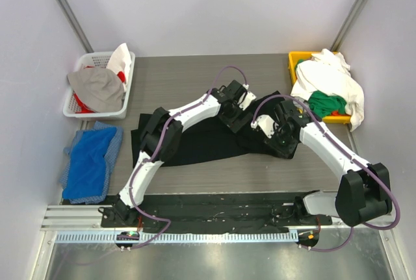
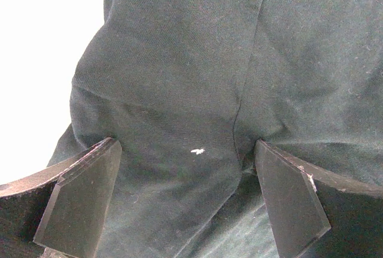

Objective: Fold and stack the t-shirts
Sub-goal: Fold the other side of the tshirt into a rectangle, then rotate the tshirt 90 degrees

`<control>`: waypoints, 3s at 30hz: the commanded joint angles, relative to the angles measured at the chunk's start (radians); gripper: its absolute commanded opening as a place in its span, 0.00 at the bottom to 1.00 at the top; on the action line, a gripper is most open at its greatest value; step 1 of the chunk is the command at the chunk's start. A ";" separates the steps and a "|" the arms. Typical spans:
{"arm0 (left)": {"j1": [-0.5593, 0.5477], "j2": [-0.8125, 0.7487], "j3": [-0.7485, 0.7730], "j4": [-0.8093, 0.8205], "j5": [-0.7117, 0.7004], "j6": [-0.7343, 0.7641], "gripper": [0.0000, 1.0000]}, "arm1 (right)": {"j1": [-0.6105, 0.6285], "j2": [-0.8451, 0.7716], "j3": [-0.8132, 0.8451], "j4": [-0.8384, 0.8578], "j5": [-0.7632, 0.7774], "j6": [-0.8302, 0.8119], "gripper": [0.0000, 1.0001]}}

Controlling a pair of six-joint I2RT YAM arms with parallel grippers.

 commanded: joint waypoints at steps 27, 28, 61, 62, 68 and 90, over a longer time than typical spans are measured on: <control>0.174 -0.623 -0.468 -0.065 -0.218 0.168 0.99 | -0.007 0.046 0.016 0.428 0.248 0.234 0.62; 0.174 -0.643 -0.489 -0.080 -0.200 0.193 1.00 | -0.009 0.037 0.015 0.409 0.230 0.220 0.62; 0.354 -0.671 -0.926 0.300 -0.353 0.529 1.00 | -0.006 0.373 0.125 0.628 0.190 0.228 0.60; 0.355 -0.662 -0.934 0.311 -0.363 0.535 1.00 | -0.007 0.385 0.125 0.636 0.194 0.226 0.60; 0.369 -0.602 -0.961 0.352 -0.365 0.554 1.00 | -0.007 0.443 0.136 0.664 0.202 0.203 0.59; 0.152 -0.599 -0.921 0.052 -0.232 0.580 1.00 | -0.016 0.994 0.705 0.714 0.282 0.151 0.59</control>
